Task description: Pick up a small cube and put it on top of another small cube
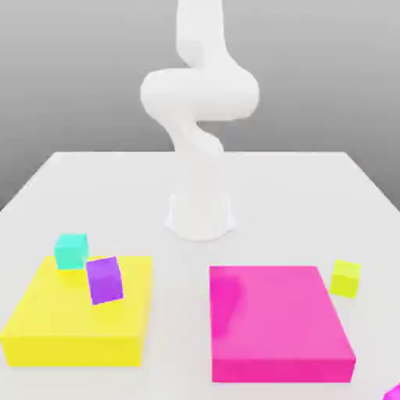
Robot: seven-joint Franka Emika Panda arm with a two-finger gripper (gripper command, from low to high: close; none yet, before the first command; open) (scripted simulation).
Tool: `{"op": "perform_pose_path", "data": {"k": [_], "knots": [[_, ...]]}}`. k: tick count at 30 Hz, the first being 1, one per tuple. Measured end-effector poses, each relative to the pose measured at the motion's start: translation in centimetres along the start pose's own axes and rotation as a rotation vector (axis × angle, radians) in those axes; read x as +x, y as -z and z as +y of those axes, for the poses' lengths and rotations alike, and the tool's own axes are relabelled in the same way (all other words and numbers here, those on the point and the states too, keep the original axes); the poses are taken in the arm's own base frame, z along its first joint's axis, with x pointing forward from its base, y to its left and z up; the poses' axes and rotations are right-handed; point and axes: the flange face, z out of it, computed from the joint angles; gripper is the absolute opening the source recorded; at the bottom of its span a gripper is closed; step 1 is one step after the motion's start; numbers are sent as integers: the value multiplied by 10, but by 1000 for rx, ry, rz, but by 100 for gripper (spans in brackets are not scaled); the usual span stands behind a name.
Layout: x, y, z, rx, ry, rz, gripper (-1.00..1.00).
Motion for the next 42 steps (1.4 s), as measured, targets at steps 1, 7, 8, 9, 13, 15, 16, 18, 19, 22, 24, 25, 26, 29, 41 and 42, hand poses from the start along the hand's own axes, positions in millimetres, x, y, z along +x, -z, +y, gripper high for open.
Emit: {"op": "perform_pose_path", "data": {"k": [1, 7, 8, 9, 13, 15, 16, 18, 19, 22, 24, 25, 26, 29, 41, 42], "knots": [[-12, -21, -4, -8, -23, -39, 0], [-101, -128, -15, -97, -139, -228, 0], [-118, -143, -14, -118, -156, -254, 0], [-137, -157, -13, -141, -172, -277, 0], [-214, -206, 0, -244, -227, -353, 0], [-253, -225, 11, -301, -250, -379, 0], [-273, -234, 18, -330, -261, -388, 0], [-312, -249, 35, -390, -280, -400, 0], [-330, -255, 45, -421, -288, -402, 0], [-383, -269, 78, -511, -309, -394, 0], [-420, -273, 103, -567, -307, -383, 0], [-433, -276, 117, -595, -315, -370, 0], [-447, -277, 131, -621, -318, -357, 0], [-466, -293, 155, -648, -330, -337, 0], [-486, -327, 182, -652, -333, -338, -100], [-484, -323, 178, -651, -333, -337, -100]]}}
